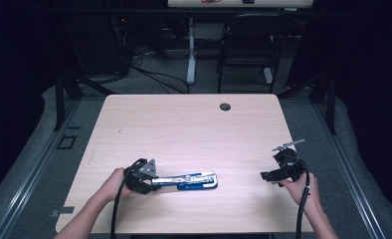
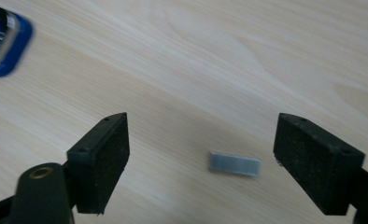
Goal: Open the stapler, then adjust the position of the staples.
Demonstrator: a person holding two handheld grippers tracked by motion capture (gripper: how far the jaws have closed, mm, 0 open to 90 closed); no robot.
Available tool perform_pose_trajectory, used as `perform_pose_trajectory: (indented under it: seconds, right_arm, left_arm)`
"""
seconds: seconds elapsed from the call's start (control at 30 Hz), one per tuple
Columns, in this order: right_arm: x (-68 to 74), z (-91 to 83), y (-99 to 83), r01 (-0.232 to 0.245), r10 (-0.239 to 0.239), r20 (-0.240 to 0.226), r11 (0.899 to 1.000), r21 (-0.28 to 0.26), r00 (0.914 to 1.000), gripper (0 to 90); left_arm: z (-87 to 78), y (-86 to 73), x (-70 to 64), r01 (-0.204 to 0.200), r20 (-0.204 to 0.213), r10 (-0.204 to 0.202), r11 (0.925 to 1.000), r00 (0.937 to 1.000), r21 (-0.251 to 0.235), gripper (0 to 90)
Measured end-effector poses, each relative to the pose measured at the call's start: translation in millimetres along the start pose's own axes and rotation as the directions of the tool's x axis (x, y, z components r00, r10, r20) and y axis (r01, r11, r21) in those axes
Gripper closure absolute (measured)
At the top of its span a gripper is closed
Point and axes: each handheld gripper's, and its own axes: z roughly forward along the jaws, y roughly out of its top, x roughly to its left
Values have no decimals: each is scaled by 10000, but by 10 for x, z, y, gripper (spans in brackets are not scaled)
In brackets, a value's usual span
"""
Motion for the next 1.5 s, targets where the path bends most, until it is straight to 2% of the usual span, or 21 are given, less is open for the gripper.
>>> perform_pose_trajectory:
  seconds: [0.1,0.13,0.3,0.37,0.4,0.47,0.57,0.63,0.67,0.83,0.93,1.03,1.1,1.17,1.27,1.37,1.43,1.47,1.5]
  right_arm:
    - [-111,60,-36,-148,133,309,9988,474,9994,223]
    - [-145,89,-49,-344,320,373,9973,650,9988,233]
    - [-203,193,-72,-435,361,534,9886,1442,9979,296]
    - [-190,244,-87,-598,542,459,9894,1320,9975,328]
    - [-191,244,-75,-396,306,572,9857,1636,9979,347]
    - [-181,270,-66,-324,228,561,9836,1773,9982,373]
    - [-167,295,-53,-270,143,702,9829,1823,9974,427]
    - [-158,316,-53,-381,270,662,9842,1727,9974,456]
    - [-160,314,-44,-233,98,688,9799,1982,9976,459]
    - [-156,335,-47,-274,103,823,9776,2088,9966,542]
    - [-158,339,-46,-222,36,858,9761,2162,9963,545]
    - [-141,328,-39,72,-239,765,9773,2116,9968,547]
    - [-118,315,-30,322,-473,754,9811,1908,9960,547]
    - [-65,291,-18,569,-659,532,9861,1558,9964,547]
    - [53,249,33,1421,-1474,255,9786,1489,9887,548]
    - [212,240,78,1979,-1964,-249,9717,1290,9802,548]
    - [308,235,110,2468,-2433,-429,9612,1233,9690,547]
    - [360,252,114,2533,-2486,-581,9626,958,9669,548]
    - [396,243,138,2942,-2892,-598,9495,1090,9554,548]
  left_arm:
    - [1,-1,1,-7,5,7,10000,10000,1,628]
    - [2,-1,1,1,6,-1,10000,10000,4,628]
    - [9,-4,1,6,23,-6,10000,10000,3,628]
    - [10,-2,0,-32,3,32,10000,10000,19,628]
    - [9,-3,0,-17,8,17,10000,10000,32,628]
    - [10,-2,-2,-32,-6,32,10000,10000,27,629]
    - [6,0,-4,-35,15,35,10000,10000,67,629]
    - [4,4,-4,-49,30,48,9999,10000,115,629]
    - [4,4,-4,-51,33,51,9999,10000,118,629]
    - [8,3,-4,-64,19,64,9999,10000,102,629]
    - [10,4,-3,-70,23,70,9999,10000,112,629]
    - [10,4,-2,-78,34,78,9999,10000,120,630]
    - [10,4,-1,-83,44,83,9999,10000,124,630]
    - [10,4,0,-84,48,84,9999,10000,126,630]
    - [10,3,1,-87,51,87,9999,9999,129,630]
    - [11,3,-2,-69,49,68,9999,10000,134,630]
    - [11,3,-2,-72,48,72,9999,10000,135,630]
    - [12,2,-1,-76,45,75,9999,10000,127,630]
    - [13,0,1,-72,53,72,9999,10000,117,630]
